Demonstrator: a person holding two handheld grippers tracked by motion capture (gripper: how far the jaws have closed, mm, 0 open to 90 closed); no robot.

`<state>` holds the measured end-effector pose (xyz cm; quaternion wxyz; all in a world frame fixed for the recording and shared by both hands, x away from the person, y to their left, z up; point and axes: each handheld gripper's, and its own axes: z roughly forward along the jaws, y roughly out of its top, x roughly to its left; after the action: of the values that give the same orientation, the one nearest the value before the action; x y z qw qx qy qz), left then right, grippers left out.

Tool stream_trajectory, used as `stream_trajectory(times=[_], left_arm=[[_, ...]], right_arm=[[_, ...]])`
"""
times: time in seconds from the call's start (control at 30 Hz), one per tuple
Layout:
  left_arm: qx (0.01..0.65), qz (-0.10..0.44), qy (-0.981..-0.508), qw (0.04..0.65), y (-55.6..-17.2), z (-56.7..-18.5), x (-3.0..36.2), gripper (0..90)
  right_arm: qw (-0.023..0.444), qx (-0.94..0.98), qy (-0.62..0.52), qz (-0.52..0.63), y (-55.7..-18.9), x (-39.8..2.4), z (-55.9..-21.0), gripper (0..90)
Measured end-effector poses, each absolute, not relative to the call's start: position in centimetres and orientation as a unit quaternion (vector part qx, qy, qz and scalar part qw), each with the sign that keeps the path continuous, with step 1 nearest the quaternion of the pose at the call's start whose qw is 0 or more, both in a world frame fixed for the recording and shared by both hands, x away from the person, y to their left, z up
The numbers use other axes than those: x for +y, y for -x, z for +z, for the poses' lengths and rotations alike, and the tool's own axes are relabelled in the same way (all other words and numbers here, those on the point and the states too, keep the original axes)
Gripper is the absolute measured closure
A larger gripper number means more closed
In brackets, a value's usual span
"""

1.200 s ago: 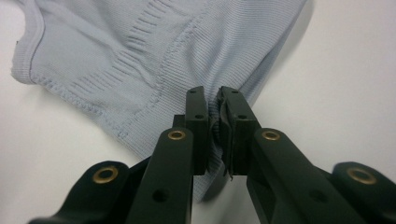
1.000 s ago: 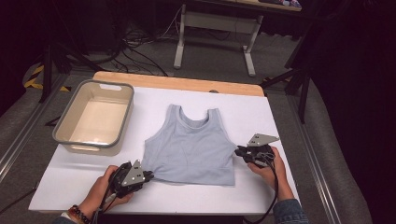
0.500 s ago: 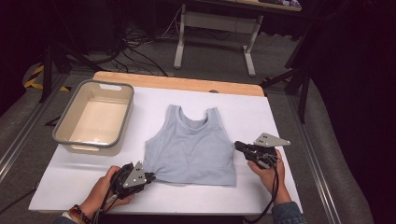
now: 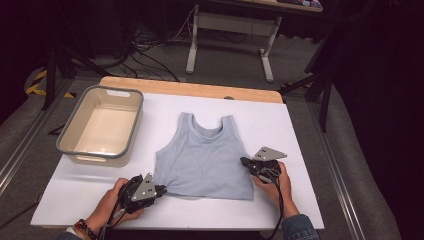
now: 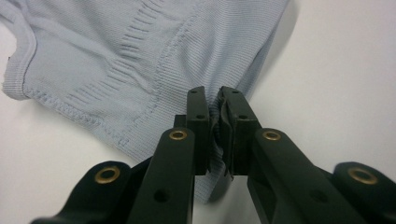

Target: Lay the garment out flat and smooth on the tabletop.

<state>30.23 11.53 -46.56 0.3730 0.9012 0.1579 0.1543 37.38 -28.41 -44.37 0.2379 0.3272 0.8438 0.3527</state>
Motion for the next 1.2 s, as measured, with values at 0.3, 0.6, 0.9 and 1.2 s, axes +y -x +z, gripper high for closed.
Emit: stream_trajectory(times=[0.3, 0.6, 0.9, 1.2], left_arm=[[0.157, 0.151, -0.901, 0.374, -30.1, -46.6, 11.4, 83.1], [0.164, 0.161, -0.892, 0.389, -30.3, -45.9, 11.9, 78.9], [0.185, 0.186, -0.864, 0.430, -31.4, -44.4, 12.8, 74.9], [0.209, 0.189, -0.871, 0.402, -36.0, -44.8, 10.2, 90.0]], right_arm=[[0.256, 0.842, -0.348, 0.323, -38.1, -28.8, -45.1, 90.0], [0.262, 0.830, -0.365, 0.330, -38.5, -29.1, -44.7, 90.0], [0.261, 0.801, -0.365, 0.397, -38.3, -29.0, -42.7, 90.0], [0.241, 0.842, -0.325, 0.357, -39.3, -26.4, -44.3, 90.0]])
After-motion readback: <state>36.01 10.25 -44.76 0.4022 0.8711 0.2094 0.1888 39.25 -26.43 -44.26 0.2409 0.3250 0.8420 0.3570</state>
